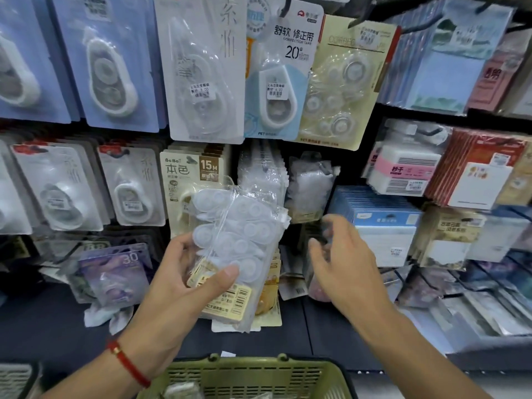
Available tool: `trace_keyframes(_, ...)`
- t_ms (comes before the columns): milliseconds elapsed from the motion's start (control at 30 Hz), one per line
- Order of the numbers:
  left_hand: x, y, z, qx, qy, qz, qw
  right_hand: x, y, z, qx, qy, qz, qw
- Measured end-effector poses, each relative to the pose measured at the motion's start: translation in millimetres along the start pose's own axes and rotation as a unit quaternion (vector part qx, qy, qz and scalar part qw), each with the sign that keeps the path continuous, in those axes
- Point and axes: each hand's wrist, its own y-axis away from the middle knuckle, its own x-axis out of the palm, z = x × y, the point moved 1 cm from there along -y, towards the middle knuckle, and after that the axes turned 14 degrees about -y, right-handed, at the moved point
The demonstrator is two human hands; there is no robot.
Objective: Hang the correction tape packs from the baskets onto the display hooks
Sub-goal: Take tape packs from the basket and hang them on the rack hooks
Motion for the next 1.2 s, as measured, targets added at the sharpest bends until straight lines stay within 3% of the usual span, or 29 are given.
trace_keyframes(33, 2, 0, 1, -0.004, 0.001, 0.006, 1.0, 2, 8, 7, 0.016, -0.08, 0.028, 0.996)
trace_keyframes(100, 6, 0, 2, -0.011, 0.009, 0.013, 1.0, 10, 20, 23, 0.094, -0.283, 0.097, 0.95)
trace_keyframes(167, 9, 0, 2, -0.014, 0.017, 0.016, 1.0, 20, 29, 29, 0.138, -0.36, 0.128, 0.914)
trace_keyframes(267, 11, 2, 1, -0.01, 0.016, 0.023, 1.0, 26, 35, 32, 0.124, -0.365, 0.119, 0.915)
trace_keyframes(433, 11, 3, 1, -0.01, 0.011, 0.009, 1.0, 30, 36, 28, 0.155, -0.448, 0.127, 0.871)
trace_keyframes(733, 9, -1, -3, -0.047, 0.056, -0.023, 0.997, 20, 28, 18, 0.114, -0.46, 0.152, 0.867)
trace_keyframes(933, 8, -2, 0, -0.027, 0.045, -0.045, 0.998, -6, 8, 16, 0.087, -0.434, -0.037, 0.896)
trace_keyframes(1200, 7, -2, 1, -0.023, 0.034, -0.05, 0.998, -22, -4, -1, 0.053, -0.412, -0.023, 0.909)
